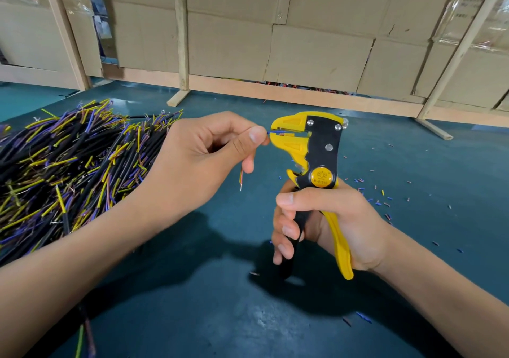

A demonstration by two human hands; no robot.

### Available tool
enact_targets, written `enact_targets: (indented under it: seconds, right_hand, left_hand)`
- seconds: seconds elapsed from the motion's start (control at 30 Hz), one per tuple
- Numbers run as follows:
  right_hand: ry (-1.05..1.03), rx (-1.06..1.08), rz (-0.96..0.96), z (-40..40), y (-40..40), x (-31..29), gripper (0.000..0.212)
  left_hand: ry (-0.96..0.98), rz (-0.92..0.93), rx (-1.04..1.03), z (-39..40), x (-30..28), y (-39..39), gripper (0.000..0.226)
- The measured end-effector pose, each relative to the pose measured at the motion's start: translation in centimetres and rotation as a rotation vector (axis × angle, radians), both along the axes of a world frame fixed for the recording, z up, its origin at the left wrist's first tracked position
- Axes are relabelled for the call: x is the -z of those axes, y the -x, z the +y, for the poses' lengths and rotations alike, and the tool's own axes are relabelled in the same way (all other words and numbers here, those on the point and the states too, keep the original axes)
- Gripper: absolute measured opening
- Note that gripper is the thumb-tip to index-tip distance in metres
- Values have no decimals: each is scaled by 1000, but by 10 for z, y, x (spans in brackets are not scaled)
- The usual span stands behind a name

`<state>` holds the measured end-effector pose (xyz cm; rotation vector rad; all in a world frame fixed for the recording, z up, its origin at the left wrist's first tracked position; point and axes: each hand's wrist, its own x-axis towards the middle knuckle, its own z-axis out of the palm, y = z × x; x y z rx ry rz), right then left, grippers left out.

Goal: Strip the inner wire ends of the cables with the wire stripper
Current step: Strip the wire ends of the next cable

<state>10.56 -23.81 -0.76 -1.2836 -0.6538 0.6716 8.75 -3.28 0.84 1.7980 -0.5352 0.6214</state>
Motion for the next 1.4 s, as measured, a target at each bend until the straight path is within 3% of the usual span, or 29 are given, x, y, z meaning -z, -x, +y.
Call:
enact_targets:
  seconds: [0.57,0.83,1.4]
  right_hand:
    - [1,66,-36,5,4,0,23]
    - [27,259,25,9,9,4,25]
    - [-44,167,-15,-1,-4,9,25]
  left_hand:
    - [11,-12,22,0,-3,1,17]
    - [-51,0,15,2,2,1,18]
    - [20,157,159,3,6,-3,22]
